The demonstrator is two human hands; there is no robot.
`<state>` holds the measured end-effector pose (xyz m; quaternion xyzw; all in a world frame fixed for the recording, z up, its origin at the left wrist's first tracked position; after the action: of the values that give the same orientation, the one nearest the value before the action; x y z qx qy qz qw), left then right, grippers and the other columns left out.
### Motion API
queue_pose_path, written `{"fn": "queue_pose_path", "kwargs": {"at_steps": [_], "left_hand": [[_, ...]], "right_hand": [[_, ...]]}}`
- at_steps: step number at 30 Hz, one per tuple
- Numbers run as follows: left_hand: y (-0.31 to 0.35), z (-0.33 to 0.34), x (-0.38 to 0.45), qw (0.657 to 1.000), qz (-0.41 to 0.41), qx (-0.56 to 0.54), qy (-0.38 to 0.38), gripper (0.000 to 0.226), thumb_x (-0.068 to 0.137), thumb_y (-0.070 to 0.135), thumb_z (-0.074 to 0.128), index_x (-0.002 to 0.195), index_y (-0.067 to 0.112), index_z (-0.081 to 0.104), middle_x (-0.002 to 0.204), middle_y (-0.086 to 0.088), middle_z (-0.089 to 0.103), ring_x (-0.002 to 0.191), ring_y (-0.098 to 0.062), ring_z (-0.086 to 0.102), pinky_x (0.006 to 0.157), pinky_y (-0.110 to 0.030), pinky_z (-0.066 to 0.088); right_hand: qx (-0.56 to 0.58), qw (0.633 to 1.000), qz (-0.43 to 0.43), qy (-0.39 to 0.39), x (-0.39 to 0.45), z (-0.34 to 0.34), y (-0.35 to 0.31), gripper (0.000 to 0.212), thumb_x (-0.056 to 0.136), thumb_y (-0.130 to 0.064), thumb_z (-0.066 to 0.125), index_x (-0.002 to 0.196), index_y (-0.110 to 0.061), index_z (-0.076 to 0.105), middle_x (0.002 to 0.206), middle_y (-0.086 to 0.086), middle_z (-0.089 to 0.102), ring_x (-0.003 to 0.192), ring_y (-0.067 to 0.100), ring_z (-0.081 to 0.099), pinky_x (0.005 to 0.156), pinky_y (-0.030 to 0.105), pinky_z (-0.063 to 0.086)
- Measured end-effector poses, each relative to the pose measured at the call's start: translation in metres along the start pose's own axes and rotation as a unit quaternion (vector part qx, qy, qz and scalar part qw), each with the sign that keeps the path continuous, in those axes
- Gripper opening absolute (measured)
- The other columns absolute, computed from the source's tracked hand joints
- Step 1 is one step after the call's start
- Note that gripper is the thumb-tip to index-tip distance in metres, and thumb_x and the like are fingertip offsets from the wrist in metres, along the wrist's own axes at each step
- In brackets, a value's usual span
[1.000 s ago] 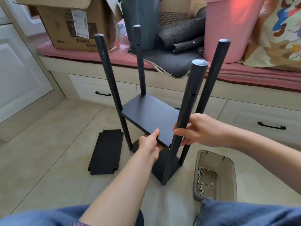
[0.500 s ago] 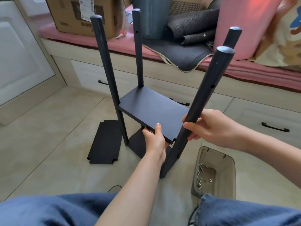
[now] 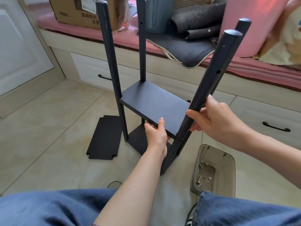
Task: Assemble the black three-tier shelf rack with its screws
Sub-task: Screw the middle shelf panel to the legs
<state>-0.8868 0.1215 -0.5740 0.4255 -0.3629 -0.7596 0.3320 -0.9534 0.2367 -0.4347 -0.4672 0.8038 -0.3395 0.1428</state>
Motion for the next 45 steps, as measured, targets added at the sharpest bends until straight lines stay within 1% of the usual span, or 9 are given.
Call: {"fn": "queue_pose_path", "kwargs": {"at_steps": [3, 6, 10, 15, 19, 27, 40, 42, 45], "left_hand": [[-0.001, -0.002, 0.000, 1.000, 0.006, 0.023, 0.017, 0.035, 0.103, 0.025, 0.060, 0.133, 0.020, 0.042, 0.114, 0.009, 0.059, 0.099, -0.005, 0.062, 0.088, -0.025, 0.058], [-0.003, -0.005, 0.000, 0.998, 0.007, 0.040, 0.037, 0.038, 0.103, 0.027, 0.058, 0.136, 0.021, 0.041, 0.123, 0.005, 0.057, 0.108, -0.012, 0.058, 0.098, -0.029, 0.050], [-0.001, -0.005, 0.000, 0.998, 0.000, 0.050, 0.035, 0.034, 0.104, 0.029, 0.057, 0.133, 0.023, 0.040, 0.112, 0.011, 0.054, 0.094, 0.000, 0.054, 0.091, -0.024, 0.043], [-0.004, 0.001, -0.001, 0.999, -0.017, 0.034, 0.023, 0.024, 0.104, 0.027, 0.057, 0.121, 0.025, 0.040, 0.105, 0.015, 0.053, 0.092, 0.004, 0.054, 0.091, -0.026, 0.050], [-0.007, 0.008, -0.005, 1.000, -0.018, 0.003, 0.005, 0.022, 0.103, 0.023, 0.059, 0.113, 0.028, 0.040, 0.109, 0.010, 0.056, 0.096, -0.001, 0.058, 0.089, -0.027, 0.051], [-0.022, 0.025, -0.009, 0.999, -0.011, 0.009, -0.036, 0.034, 0.103, 0.024, 0.058, 0.128, 0.021, 0.035, 0.118, 0.008, 0.055, 0.103, -0.004, 0.059, 0.082, -0.018, 0.052], [-0.025, 0.038, -0.018, 0.997, -0.003, 0.053, -0.050, 0.032, 0.105, 0.024, 0.054, 0.124, 0.020, 0.029, 0.120, 0.003, 0.051, 0.113, -0.014, 0.057, 0.105, -0.038, 0.052], [-0.027, 0.040, -0.020, 0.997, -0.004, 0.069, -0.045, 0.037, 0.104, 0.024, 0.056, 0.125, 0.021, 0.026, 0.121, 0.005, 0.047, 0.105, -0.005, 0.055, 0.098, -0.026, 0.052], [-0.024, 0.042, -0.024, 0.998, 0.004, 0.067, 0.002, 0.058, 0.097, 0.023, 0.067, 0.131, 0.024, 0.019, 0.122, 0.008, 0.041, 0.095, 0.002, 0.052, 0.064, -0.002, 0.044]], "right_hand": [[0.007, 1.000, 0.000, 0.001, 0.002, 0.005, -0.001, 0.024, 0.095, -0.030, 0.061, 0.090, -0.039, 0.039, 0.068, -0.015, 0.069, 0.060, -0.003, 0.068, 0.055, 0.007, 0.049], [0.004, 1.000, -0.005, -0.004, 0.003, 0.012, -0.002, 0.027, 0.094, -0.029, 0.063, 0.086, -0.039, 0.039, 0.062, -0.022, 0.068, 0.058, -0.004, 0.067, 0.055, 0.004, 0.046], [0.005, 1.000, -0.013, -0.012, 0.005, 0.015, -0.004, 0.027, 0.093, -0.031, 0.063, 0.087, -0.040, 0.038, 0.070, -0.031, 0.067, 0.060, -0.004, 0.068, 0.054, 0.006, 0.049], [0.012, 1.000, 0.015, -0.003, 0.006, 0.010, 0.001, 0.025, 0.094, -0.032, 0.062, 0.088, -0.042, 0.039, 0.075, -0.011, 0.072, 0.061, 0.004, 0.071, 0.064, 0.025, 0.057], [0.018, 0.998, 0.055, -0.003, 0.008, 0.002, 0.008, 0.020, 0.095, -0.030, 0.061, 0.092, -0.037, 0.042, 0.081, -0.005, 0.072, 0.062, 0.009, 0.073, 0.060, 0.023, 0.061], [0.034, 0.991, 0.126, 0.034, 0.015, -0.013, 0.031, 0.018, 0.099, -0.023, 0.058, 0.112, -0.021, 0.046, 0.093, 0.004, 0.072, 0.065, 0.015, 0.075, 0.068, 0.038, 0.062], [0.022, 0.992, 0.118, 0.044, 0.022, -0.020, 0.041, 0.017, 0.098, -0.023, 0.058, 0.097, -0.034, 0.044, 0.091, 0.003, 0.071, 0.065, 0.014, 0.074, 0.065, 0.035, 0.063], [0.025, 0.992, 0.115, 0.040, 0.021, -0.020, 0.041, 0.020, 0.099, -0.022, 0.057, 0.094, -0.035, 0.043, 0.088, 0.003, 0.072, 0.064, 0.014, 0.074, 0.068, 0.037, 0.063], [0.021, 0.993, 0.113, 0.028, 0.021, -0.022, 0.042, 0.019, 0.099, -0.023, 0.056, 0.095, -0.034, 0.041, 0.090, 0.005, 0.072, 0.065, 0.014, 0.074, 0.070, 0.038, 0.063]]}}
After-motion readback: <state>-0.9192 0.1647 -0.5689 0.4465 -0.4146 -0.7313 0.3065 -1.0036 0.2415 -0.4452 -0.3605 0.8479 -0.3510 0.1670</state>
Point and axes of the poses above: each hand's wrist, its own x-axis towards the middle knuckle, its own z-axis out of the palm, y = z × x, the point moved 1 cm from there along x, towards the middle knuckle
